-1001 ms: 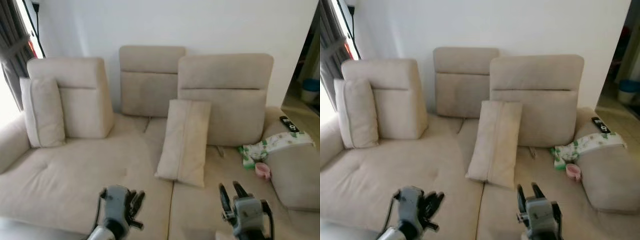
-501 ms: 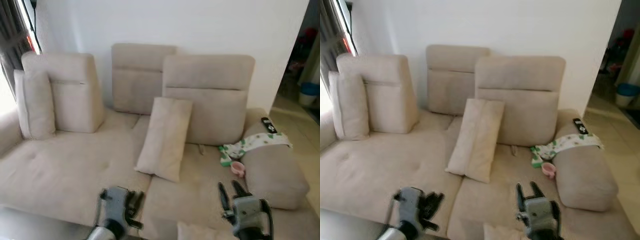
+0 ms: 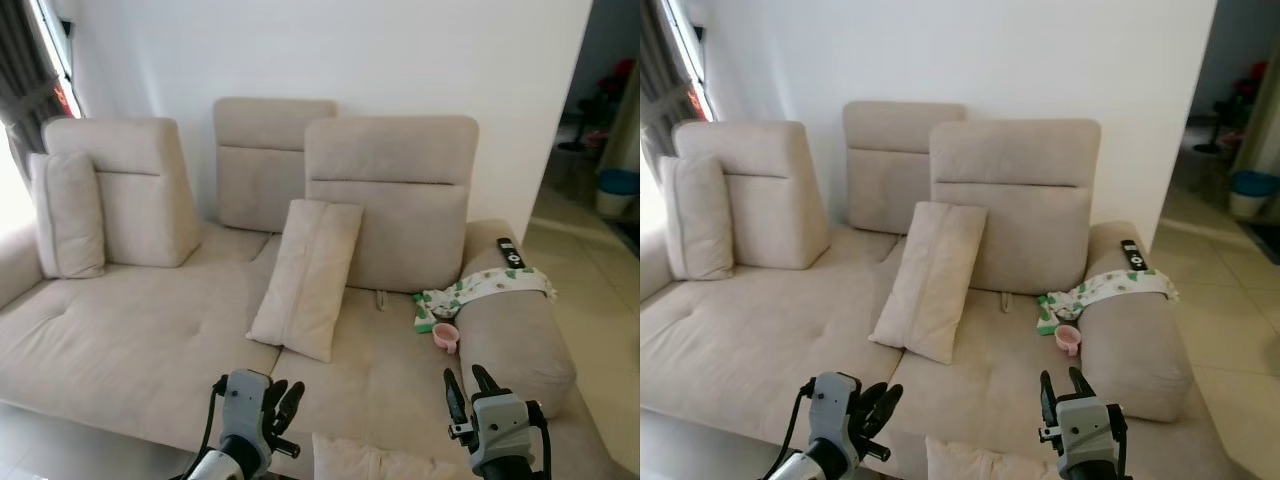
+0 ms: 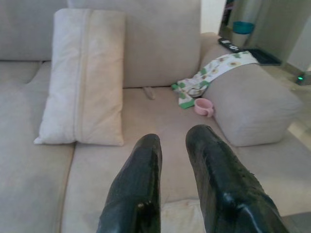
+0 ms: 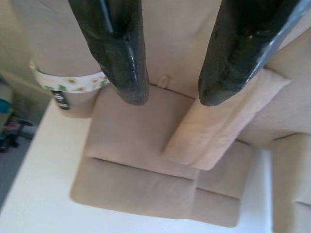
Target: Move the pillow to the sofa from floor
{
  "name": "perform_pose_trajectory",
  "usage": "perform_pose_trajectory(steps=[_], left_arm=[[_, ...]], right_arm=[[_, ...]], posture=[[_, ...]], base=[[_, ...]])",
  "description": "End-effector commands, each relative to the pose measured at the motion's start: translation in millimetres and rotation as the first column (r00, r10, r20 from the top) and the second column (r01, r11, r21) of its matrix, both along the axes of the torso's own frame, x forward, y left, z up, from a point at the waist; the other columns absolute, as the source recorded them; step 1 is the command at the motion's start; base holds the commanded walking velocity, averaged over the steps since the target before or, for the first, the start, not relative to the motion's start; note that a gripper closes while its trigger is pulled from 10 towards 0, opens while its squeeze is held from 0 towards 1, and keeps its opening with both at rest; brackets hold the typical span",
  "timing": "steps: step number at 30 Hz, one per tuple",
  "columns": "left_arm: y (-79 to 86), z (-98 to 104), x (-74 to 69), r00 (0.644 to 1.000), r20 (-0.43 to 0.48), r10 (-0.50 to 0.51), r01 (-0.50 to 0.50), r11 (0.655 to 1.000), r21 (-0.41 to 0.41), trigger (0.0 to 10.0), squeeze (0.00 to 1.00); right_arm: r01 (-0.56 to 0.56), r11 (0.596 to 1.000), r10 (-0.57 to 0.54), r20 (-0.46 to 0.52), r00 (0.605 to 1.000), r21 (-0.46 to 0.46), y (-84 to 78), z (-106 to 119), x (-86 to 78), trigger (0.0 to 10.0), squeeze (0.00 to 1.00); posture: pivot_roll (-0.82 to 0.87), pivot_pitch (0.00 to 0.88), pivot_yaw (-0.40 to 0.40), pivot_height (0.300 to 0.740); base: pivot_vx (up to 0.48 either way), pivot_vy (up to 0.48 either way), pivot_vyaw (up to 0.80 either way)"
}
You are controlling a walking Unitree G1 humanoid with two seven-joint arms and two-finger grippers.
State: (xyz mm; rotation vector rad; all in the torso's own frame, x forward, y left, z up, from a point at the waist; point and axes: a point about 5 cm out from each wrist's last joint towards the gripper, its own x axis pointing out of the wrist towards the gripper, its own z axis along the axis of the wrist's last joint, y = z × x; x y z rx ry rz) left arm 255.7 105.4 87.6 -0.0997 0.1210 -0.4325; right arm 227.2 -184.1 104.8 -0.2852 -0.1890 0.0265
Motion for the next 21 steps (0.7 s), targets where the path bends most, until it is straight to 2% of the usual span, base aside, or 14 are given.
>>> perform_pose_trajectory(steps=[1, 11, 17, 21], left_arm=[[4.1, -3.7, 0.0, 1.0, -0.015, 0.013, -0.013, 1.0, 0.0, 10.0, 0.0], [2.4, -5.0, 0.9, 1.0, -0.015, 0.008, -0.008, 1.0, 0.006, 10.0, 0.0], [-0.9, -5.9, 1.3, 1.0, -0.016, -0.002, 0.002, 1.0, 0.01, 10.0, 0.0], [-0.2, -6.1, 1.7, 1.0, -0.017, 0.002, -0.002, 1.0, 0.0, 10.0, 0.0]], right_arm=[[-0.017, 1.0, 0.017, -0.025, 1.0, 0.006, 3.6, -3.9, 1.7, 10.0, 0.0], [-0.022, 1.0, 0.022, -0.034, 0.999, 0.005, 2.8, -4.8, 2.6, 10.0, 0.0], [-0.023, 1.0, 0.023, -0.036, 0.999, 0.006, 2.8, -5.0, 3.1, 10.0, 0.0], [-0.019, 1.0, 0.02, -0.035, 0.999, 0.006, 2.5, -5.0, 3.4, 10.0, 0.0]], posture=[[0.12, 0.0, 0.057, 0.74], [0.12, 0.0, 0.056, 0.74], [0.12, 0.0, 0.056, 0.74], [0.12, 0.0, 0.056, 0.74]], base=[[0.0, 0.0, 0.0], [0.0, 0.0, 0.0], [0.0, -0.429, 0.0], [0.0, 0.0, 0.0]])
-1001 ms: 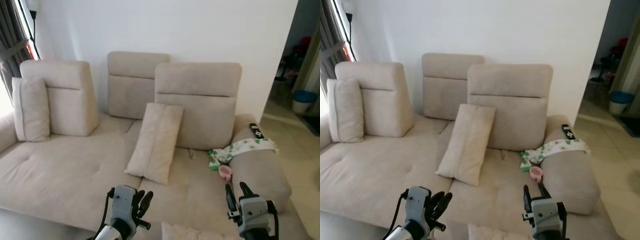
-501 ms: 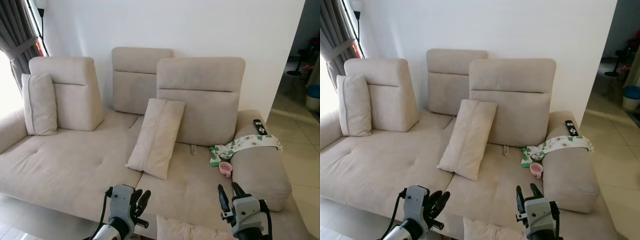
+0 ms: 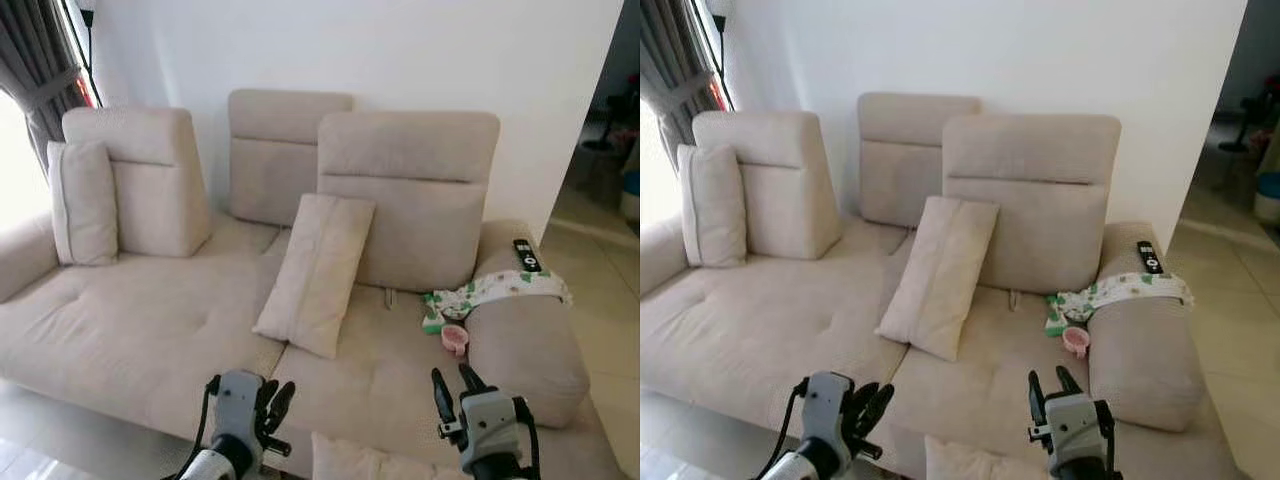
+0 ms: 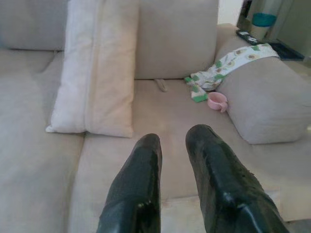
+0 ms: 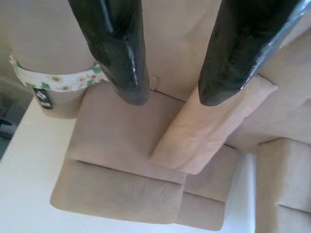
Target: Move the pillow to the sofa from floor
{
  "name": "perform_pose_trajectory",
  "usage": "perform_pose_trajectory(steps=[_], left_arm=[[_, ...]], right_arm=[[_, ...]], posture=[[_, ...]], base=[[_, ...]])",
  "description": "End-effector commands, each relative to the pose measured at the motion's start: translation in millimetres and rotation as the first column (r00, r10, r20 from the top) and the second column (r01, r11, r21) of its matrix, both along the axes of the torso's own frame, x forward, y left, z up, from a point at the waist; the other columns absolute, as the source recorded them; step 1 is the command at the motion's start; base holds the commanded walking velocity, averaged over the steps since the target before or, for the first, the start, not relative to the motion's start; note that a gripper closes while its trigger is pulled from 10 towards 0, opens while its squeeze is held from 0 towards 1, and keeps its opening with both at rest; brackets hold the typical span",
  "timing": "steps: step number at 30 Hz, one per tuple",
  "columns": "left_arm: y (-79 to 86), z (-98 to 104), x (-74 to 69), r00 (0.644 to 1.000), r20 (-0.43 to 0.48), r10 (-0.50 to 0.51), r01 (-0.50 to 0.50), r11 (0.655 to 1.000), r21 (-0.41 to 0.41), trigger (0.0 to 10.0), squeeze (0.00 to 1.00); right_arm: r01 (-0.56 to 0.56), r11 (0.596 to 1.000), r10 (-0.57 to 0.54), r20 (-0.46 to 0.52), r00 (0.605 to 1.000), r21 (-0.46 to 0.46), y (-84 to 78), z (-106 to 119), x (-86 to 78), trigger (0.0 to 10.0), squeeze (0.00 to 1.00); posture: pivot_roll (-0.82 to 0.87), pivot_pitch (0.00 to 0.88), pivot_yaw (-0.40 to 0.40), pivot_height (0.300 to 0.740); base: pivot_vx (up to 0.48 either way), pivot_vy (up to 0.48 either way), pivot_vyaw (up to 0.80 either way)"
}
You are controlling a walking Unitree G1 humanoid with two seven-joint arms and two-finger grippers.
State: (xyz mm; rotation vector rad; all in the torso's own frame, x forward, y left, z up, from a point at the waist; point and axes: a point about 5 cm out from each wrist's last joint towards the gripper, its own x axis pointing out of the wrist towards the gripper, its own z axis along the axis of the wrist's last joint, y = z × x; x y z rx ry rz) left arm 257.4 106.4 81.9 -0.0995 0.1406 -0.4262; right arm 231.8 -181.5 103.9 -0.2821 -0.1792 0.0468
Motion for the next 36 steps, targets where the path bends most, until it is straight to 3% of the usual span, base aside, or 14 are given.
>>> perform_pose_trajectory(steps=[1, 12, 19, 36], left_arm=[[-0.8, 0, 0.9, 1.0, 0.002, 0.0, 0.0, 1.0, -0.007, 10.0, 0.0], [-3.4, 2, 11.3, 1.0, 0.015, 0.003, -0.004, 1.0, 0.007, 10.0, 0.0], [-3.2, 10, 24.6, 0.998, 0.064, 0.027, -0.028, 0.999, 0.025, 10.0, 0.0], [-3.2, 8, 24.2, 0.996, 0.09, -0.005, 0.0, 0.998, 0.065, 10.0, 0.0]], right_arm=[[0.001, 1.0, -0.001, -0.022, 1.0, 0.004, -0.4, -4, -0.9, 10.0, 0.0], [-0.002, 1.0, 0.001, -0.05, 0.999, -0.011, -3.0, -6, 4.8, 10.0, 0.0], [-0.074, 0.997, 0.074, -0.049, 0.996, 0.003, 2.4, -5, 3.5, 10.0, 0.0], [-0.105, 0.994, 0.106, -0.05, 0.993, 0.028, 6.2, -5, 1.0, 10.0, 0.0]], posture=[[0.11, 0.0, 0.056, 0.74], [0.11, 0.0, 0.053, 0.74], [0.11, 0.0, 0.052, 0.74], [0.1, 0.0, 0.052, 0.68]], base=[[0.0, 0.0, 0.0], [0.0, 0.0, 0.0], [0.0, 0.0, 0.0], [0.0, 0.0, 0.0]])
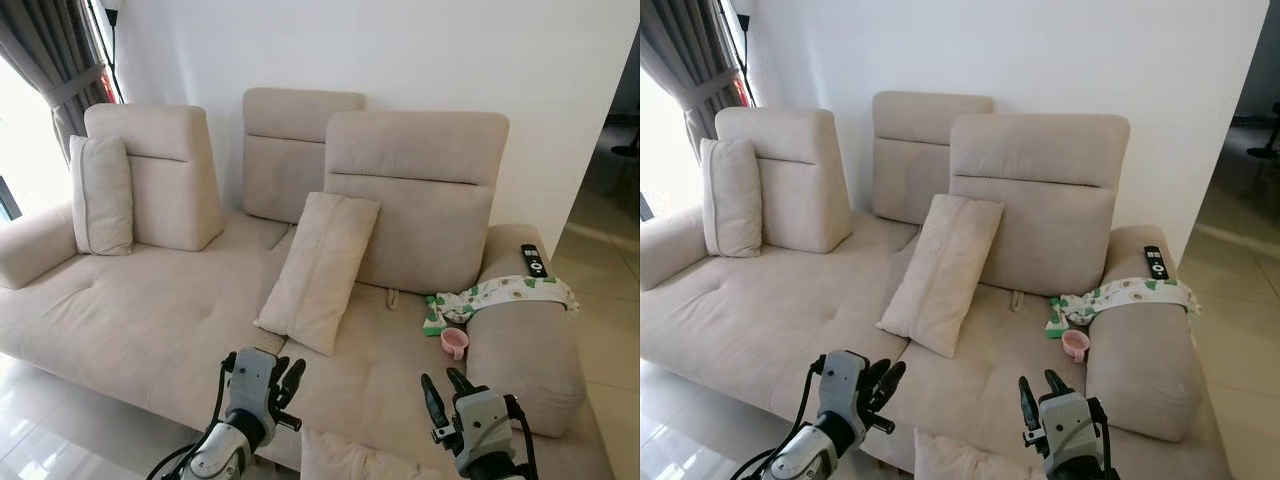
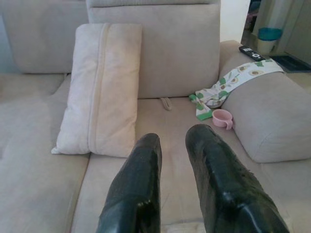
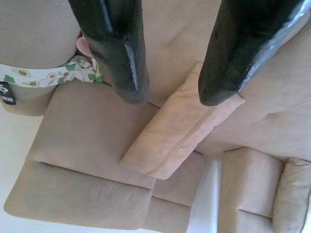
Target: Move the pillow to the sofa from floor
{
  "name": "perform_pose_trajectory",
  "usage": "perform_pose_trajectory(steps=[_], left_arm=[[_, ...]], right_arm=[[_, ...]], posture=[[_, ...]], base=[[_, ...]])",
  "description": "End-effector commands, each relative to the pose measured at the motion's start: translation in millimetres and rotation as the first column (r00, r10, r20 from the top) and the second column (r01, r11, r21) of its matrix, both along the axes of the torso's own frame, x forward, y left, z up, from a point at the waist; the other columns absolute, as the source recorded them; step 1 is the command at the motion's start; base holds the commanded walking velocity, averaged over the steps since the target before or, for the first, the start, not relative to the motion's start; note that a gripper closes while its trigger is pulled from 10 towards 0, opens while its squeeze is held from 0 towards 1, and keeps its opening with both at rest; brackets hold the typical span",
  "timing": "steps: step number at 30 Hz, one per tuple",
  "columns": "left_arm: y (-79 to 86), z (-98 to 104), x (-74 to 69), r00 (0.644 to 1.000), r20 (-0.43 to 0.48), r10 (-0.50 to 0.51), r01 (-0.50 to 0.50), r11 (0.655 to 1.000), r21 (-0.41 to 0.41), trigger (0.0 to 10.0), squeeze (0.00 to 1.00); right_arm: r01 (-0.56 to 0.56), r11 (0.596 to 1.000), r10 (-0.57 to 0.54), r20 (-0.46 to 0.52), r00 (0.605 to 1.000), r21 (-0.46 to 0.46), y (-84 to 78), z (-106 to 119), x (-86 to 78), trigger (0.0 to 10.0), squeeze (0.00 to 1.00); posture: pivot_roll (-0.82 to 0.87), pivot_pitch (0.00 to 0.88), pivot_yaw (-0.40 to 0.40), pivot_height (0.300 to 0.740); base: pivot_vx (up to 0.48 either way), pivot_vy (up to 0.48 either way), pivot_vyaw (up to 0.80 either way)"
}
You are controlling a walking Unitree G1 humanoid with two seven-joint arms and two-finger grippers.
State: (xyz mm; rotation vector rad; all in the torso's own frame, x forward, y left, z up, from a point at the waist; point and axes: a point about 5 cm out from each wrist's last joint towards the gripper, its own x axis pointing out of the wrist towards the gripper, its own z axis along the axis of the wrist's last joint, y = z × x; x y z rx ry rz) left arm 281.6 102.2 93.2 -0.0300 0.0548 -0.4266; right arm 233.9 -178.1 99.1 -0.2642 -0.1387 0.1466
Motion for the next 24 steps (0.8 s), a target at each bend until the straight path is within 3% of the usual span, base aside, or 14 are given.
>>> perform_pose_trajectory(steps=[1, 24], left_arm=[[1.0, -3.3, 0.1, 1.0, -0.008, -0.002, 0.002, 1.0, 0.015, 10.0, 0.0], [-2.3, -4.5, 0.8, 1.0, 0.0, -0.004, 0.004, 1.0, 0.011, 10.0, 0.0]], right_arm=[[-0.011, 1.0, 0.011, 0.002, 1.0, 0.017, 2.8, 0.1, -1.0, 10.0, 0.0], [0.001, 1.0, -0.001, 0.009, 1.0, 0.012, 0.9, 1.3, 0.2, 10.0, 0.0]], posture=[[0.1, 0.0, 0.052, 0.68], [0.1, 0.0, 0.048, 0.575]], base=[[0.0, 0.0, 0.0], [0.0, 0.0, 0.0]])
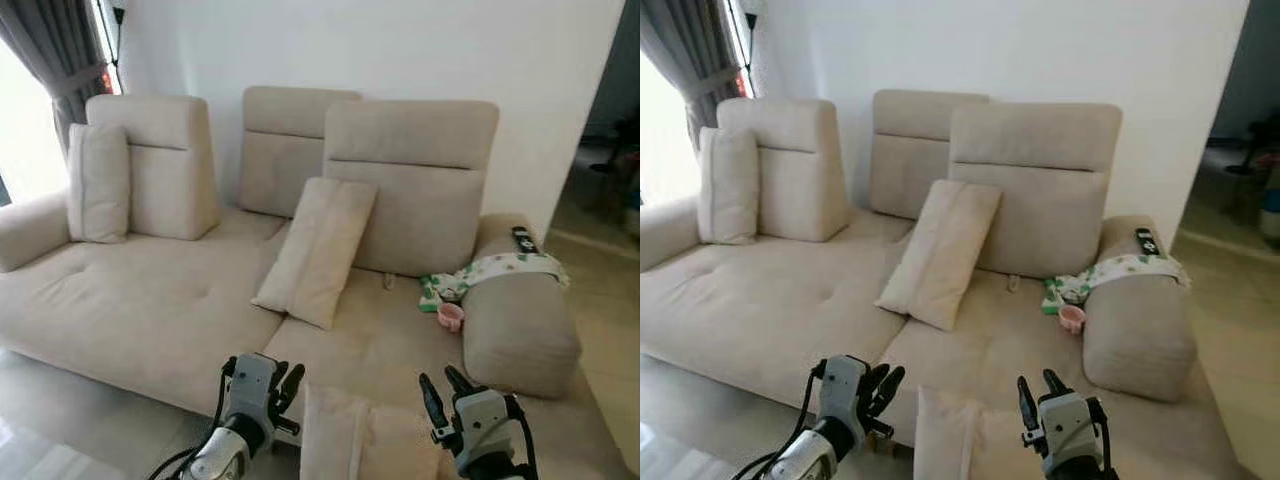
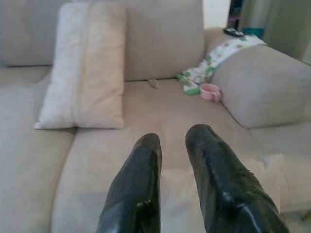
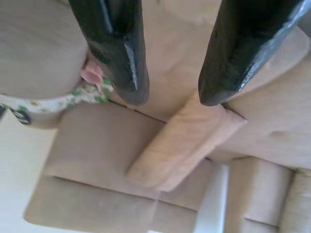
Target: Move the pillow to the sofa from floor
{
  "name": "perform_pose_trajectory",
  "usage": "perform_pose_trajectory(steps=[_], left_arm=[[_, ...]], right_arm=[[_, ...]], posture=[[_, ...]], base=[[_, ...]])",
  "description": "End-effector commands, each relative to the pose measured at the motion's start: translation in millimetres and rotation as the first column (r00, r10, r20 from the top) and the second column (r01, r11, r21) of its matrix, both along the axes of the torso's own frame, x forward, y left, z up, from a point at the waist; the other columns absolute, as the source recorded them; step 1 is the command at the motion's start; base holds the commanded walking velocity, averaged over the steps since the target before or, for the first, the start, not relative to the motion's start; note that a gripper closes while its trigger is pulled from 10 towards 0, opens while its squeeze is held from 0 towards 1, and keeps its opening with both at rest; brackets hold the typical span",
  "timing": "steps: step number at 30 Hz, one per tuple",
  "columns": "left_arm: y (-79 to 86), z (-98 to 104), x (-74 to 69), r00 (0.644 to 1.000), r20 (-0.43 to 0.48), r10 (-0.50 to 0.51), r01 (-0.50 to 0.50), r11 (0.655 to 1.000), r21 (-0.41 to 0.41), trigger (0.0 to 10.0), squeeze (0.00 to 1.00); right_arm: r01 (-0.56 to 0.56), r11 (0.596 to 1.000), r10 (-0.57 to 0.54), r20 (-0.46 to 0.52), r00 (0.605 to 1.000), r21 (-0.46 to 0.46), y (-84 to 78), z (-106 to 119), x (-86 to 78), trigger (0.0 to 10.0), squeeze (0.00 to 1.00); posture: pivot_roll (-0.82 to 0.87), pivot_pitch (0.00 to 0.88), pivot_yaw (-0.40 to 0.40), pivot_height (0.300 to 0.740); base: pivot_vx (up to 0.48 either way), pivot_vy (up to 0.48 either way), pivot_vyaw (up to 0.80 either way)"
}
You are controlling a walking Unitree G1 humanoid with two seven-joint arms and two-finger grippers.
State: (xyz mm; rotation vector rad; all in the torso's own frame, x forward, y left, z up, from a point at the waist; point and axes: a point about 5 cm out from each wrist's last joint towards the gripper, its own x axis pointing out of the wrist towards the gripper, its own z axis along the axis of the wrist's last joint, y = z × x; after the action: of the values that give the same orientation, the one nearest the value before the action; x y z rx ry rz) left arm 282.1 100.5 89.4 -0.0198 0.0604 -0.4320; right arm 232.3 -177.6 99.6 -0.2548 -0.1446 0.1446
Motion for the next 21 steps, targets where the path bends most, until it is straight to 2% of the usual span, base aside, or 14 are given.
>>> perform_pose_trajectory(steps=[1, 7, 11, 12, 17, 18, 19, 21], left_arm=[[-0.7, -1, 0.3, 1.0, 0.004, 0.002, -0.002, 1.0, 0.0, 10.0, 0.0], [-2.4, 0, 1.4, 1.0, 0.012, -0.007, 0.007, 1.0, 0.005, 10.0, 0.0], [-6.7, 6, 3.6, 0.997, 0.06, -0.042, 0.04, 0.998, 0.041, 10.0, 0.0], [-9.4, 12, 5.4, 0.994, 0.088, -0.062, 0.057, 0.997, 0.058, 10.0, 0.0], [-13.7, 16, 5.5, 0.987, 0.123, -0.104, 0.092, 0.991, 0.101, 10.0, 0.0], [-19.5, 18, 3.6, 0.977, 0.152, -0.151, 0.128, 0.98, 0.153, 10.0, 0.0], [-19.5, 18, 3.6, 0.977, 0.152, -0.151, 0.128, 0.98, 0.153, 10.0, 0.0], [-25.3, 21, 1.9, 0.965, 0.177, -0.193, 0.156, 0.967, 0.201, 10.0, 0.0]], right_arm=[[0.001, 1.0, -0.001, 0.005, 1.0, 0.002, 0.4, 1, 1.7, 10.0, 0.0], [0.016, 1.0, -0.016, 0.002, 1.0, 0.015, -3.1, 1, 2.4, 10.0, 0.0], [0.039, 0.999, -0.038, -0.013, 0.999, 0.006, -11.3, 0, 4.9, 10.0, 0.0], [0.057, 0.998, -0.057, -0.037, 0.998, -0.017, -20.2, -1, 7.8, 10.0, 0.0], [0.072, 0.995, -0.076, -0.067, 0.995, -0.065, -31.5, -2, 11.4, 10.0, 0.0], [0.09, 0.991, -0.1, -0.103, 0.99, -0.098, -44.0, -5, 15.2, 10.0, 0.0], [0.09, 0.991, -0.1, -0.103, 0.99, -0.098, -44.0, -5, 15.2, 10.0, 0.0], [0.103, 0.986, -0.119, -0.124, 0.985, -0.13, -55.2, -5, 18.6, 10.0, 0.0]], posture=[[0.1, 0.0, 0.048, 0.57], [0.09, 0.0, 0.049, 0.56], [0.09, 0.0, 0.05, 0.56], [0.09, 0.0, 0.051, 0.56], [0.09, 0.0, 0.052, 0.56], [0.09, 0.0, 0.052, 0.56], [0.09, 0.0, 0.052, 0.56], [0.09, 0.0, 0.052, 0.56]], base=[[0.0, 0.0, 0.0], [0.0, 0.0, 0.0], [0.0, 0.0, 0.0], [0.0, 0.0, 0.0], [0.0, 0.0, 0.0], [0.0, 0.0, 0.0], [0.0, 0.0, 0.0], [0.0, 0.0, 0.0]])
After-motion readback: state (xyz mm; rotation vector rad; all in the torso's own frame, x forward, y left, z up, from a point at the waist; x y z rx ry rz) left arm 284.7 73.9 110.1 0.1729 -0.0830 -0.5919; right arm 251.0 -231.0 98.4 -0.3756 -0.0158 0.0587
